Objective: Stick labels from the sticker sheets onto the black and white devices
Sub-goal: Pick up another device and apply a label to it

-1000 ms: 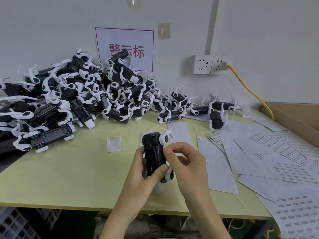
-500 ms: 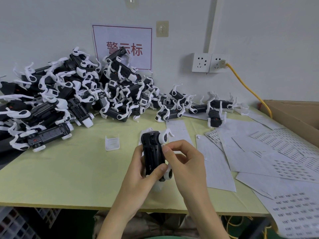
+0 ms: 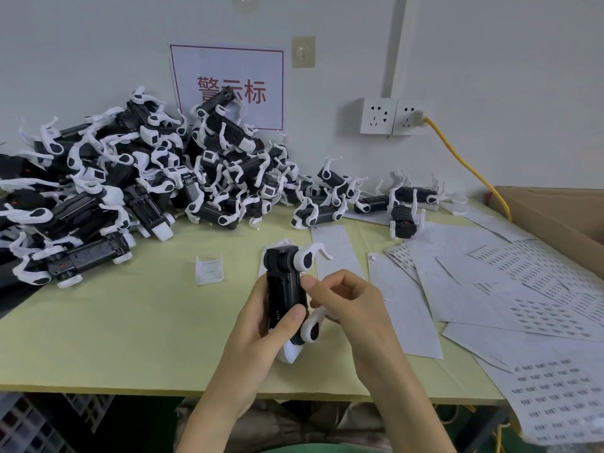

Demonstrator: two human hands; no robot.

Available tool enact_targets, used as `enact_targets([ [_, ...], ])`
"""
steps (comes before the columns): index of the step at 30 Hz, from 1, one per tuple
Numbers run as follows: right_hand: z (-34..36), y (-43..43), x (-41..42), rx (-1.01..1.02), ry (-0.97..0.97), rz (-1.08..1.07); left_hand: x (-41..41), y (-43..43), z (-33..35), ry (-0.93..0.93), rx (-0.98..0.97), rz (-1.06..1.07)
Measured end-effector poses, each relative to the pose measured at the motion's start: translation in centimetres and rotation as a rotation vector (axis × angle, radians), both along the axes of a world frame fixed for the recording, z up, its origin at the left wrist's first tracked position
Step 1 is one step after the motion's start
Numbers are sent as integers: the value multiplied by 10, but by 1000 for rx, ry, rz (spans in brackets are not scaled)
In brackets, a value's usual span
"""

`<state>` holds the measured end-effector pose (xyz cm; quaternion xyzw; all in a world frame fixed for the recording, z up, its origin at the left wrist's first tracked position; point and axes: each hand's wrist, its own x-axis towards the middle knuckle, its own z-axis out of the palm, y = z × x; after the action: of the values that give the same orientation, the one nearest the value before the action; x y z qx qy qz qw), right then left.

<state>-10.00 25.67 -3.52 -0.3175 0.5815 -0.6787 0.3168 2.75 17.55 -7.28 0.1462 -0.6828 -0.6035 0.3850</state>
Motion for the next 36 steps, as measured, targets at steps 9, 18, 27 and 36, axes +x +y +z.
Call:
enact_targets([
  [9, 1, 3, -3, -145, -28, 173, 5, 2, 8, 67, 195, -147],
  [18, -6, -2, 0, -194, -124, 250, 6, 2, 11, 39, 245, -263],
  [27, -9, -3, -7, -238, -82, 335, 4, -2, 5, -32, 298, -222],
  [36, -14, -5, -1, -289, -37, 321, 5, 0, 7, -51, 277, -199],
])
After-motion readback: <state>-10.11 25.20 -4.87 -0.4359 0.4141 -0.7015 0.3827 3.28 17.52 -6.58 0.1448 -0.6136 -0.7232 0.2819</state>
